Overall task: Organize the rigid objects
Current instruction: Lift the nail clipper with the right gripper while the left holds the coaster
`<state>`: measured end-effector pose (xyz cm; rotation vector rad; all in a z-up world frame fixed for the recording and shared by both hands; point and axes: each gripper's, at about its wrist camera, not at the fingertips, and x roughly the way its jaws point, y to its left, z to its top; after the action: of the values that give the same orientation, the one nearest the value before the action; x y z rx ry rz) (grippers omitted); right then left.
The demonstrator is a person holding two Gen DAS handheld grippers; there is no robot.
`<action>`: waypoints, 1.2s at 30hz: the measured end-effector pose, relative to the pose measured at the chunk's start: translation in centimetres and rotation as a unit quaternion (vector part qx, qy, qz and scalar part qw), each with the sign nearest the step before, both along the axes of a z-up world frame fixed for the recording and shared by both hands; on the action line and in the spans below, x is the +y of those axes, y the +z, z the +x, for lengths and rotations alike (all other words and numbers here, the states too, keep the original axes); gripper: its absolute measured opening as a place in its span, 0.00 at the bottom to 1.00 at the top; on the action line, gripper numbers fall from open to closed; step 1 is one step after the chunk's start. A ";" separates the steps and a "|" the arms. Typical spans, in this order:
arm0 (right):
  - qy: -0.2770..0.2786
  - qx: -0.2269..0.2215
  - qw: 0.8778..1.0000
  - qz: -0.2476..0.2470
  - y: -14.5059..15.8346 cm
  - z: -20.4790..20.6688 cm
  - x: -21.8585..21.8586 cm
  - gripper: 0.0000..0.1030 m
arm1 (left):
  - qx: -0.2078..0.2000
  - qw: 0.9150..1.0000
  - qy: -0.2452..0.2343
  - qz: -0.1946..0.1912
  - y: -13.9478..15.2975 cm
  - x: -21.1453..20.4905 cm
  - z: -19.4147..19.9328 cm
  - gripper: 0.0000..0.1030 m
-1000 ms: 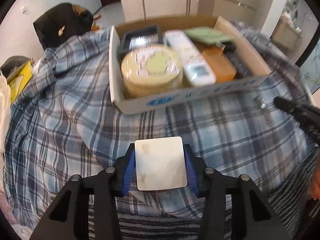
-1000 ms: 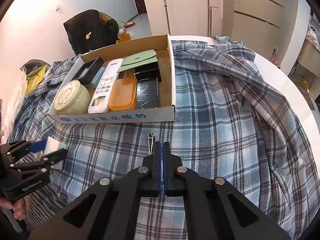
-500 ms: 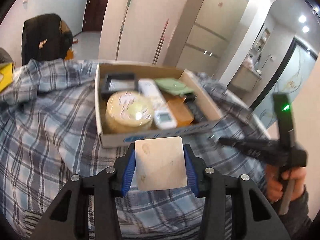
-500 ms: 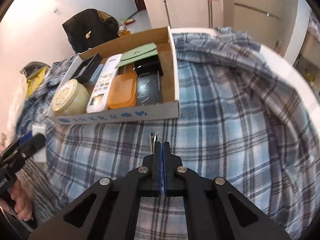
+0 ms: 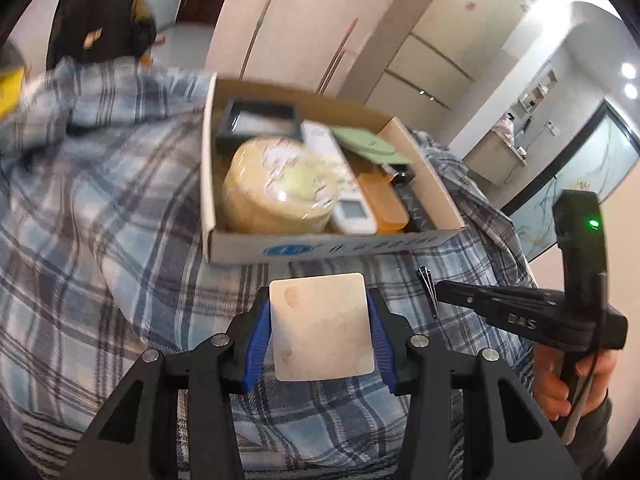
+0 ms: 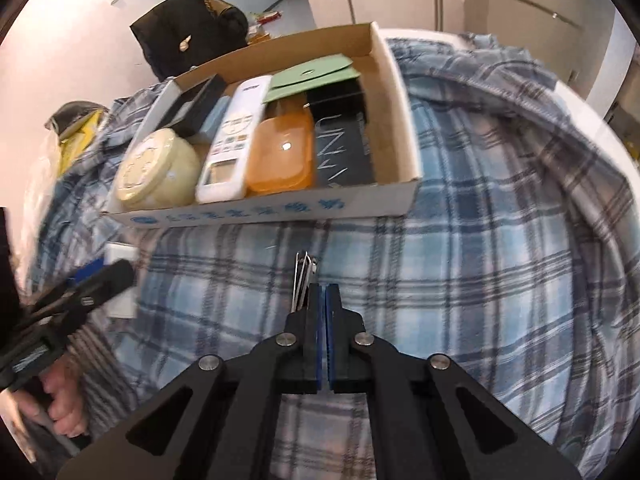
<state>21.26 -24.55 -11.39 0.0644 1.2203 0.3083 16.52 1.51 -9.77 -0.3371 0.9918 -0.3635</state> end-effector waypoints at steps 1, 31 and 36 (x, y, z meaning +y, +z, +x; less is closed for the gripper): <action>0.002 0.004 1.000 0.004 0.0 0.0 0.2 0.00 | 0.013 1.000 0.002 -0.009 -0.4 0.3 0.3 0.47; 0.006 -0.047 0.997 -0.065 0.7 0.7 5.4 0.23 | 0.021 1.000 0.008 -0.002 -0.6 0.2 0.3 0.46; 0.013 -0.032 0.997 -0.068 -0.3 0.9 5.8 0.09 | 0.021 1.000 0.008 -0.002 -0.6 0.1 0.3 0.46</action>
<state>22.13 -18.78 -11.68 -0.0791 1.1765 0.2481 16.86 1.62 -10.32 -0.3565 1.0303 -0.3451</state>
